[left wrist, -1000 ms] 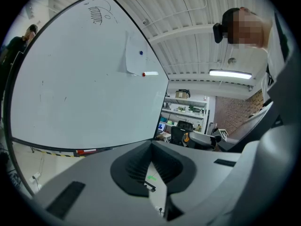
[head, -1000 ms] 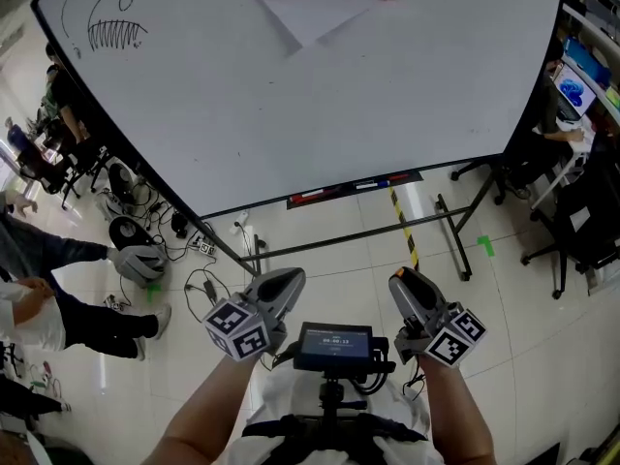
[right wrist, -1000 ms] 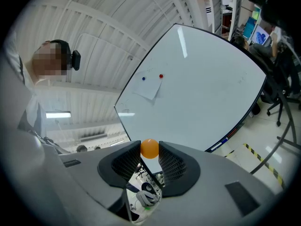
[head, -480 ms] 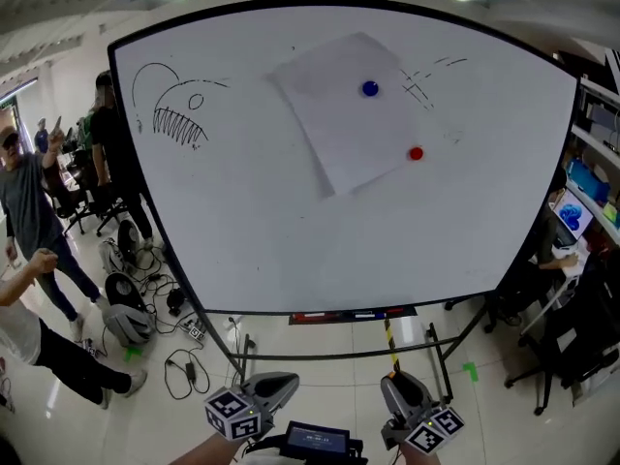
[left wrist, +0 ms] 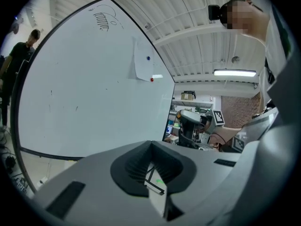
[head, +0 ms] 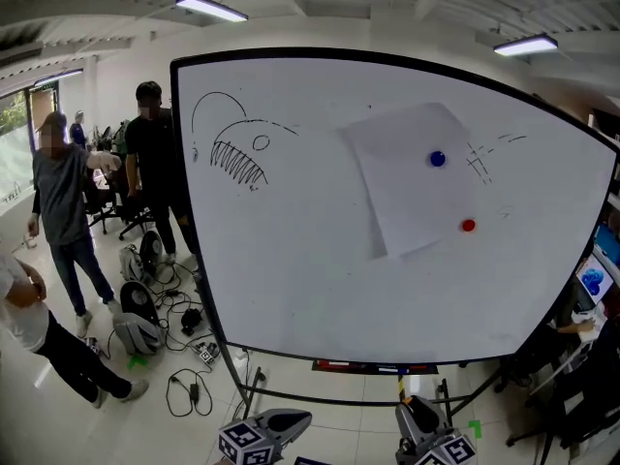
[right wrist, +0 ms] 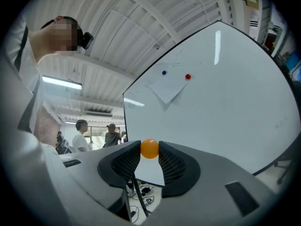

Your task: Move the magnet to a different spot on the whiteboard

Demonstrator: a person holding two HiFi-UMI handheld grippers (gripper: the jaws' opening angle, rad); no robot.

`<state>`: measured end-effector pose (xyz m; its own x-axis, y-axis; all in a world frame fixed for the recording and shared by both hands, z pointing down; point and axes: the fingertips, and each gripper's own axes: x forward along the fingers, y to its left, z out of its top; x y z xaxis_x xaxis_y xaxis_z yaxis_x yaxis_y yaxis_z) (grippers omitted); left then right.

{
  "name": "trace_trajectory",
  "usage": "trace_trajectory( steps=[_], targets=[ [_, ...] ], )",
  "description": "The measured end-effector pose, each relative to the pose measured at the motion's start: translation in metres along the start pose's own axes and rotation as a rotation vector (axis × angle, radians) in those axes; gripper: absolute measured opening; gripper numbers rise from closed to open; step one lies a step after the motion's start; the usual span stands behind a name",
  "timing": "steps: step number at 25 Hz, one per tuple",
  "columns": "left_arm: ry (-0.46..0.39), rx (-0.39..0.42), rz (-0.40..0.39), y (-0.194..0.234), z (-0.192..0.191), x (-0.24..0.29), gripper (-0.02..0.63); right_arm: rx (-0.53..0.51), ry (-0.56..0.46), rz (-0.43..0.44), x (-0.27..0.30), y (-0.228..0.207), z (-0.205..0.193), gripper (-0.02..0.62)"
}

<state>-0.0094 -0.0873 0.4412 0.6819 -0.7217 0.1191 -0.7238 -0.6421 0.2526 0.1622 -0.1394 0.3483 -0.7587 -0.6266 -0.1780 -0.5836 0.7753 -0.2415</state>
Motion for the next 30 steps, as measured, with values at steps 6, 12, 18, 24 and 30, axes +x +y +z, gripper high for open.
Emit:
trace_trajectory(
  steps=[6, 12, 18, 24, 30],
  targets=[
    [-0.011, -0.006, 0.038, 0.051, 0.017, -0.029, 0.034, -0.101, 0.015, 0.005, 0.069, 0.017, 0.012, 0.135],
    [0.014, -0.003, 0.078, 0.104, 0.022, -0.061, 0.033, -0.273, 0.061, -0.022, 0.135, 0.027, 0.022, 0.135],
    [0.027, -0.025, 0.07, 0.143, 0.023, -0.077, 0.033, -0.481, 0.087, -0.057, 0.192, 0.031, 0.029, 0.135],
    [0.01, -0.045, 0.051, 0.17, 0.022, -0.081, 0.034, -0.676, 0.149, -0.042, 0.242, 0.046, 0.03, 0.135],
    [-0.014, -0.061, 0.025, 0.196, 0.026, -0.085, 0.034, -0.844, 0.227, -0.066, 0.289, 0.053, 0.036, 0.138]
  ],
)
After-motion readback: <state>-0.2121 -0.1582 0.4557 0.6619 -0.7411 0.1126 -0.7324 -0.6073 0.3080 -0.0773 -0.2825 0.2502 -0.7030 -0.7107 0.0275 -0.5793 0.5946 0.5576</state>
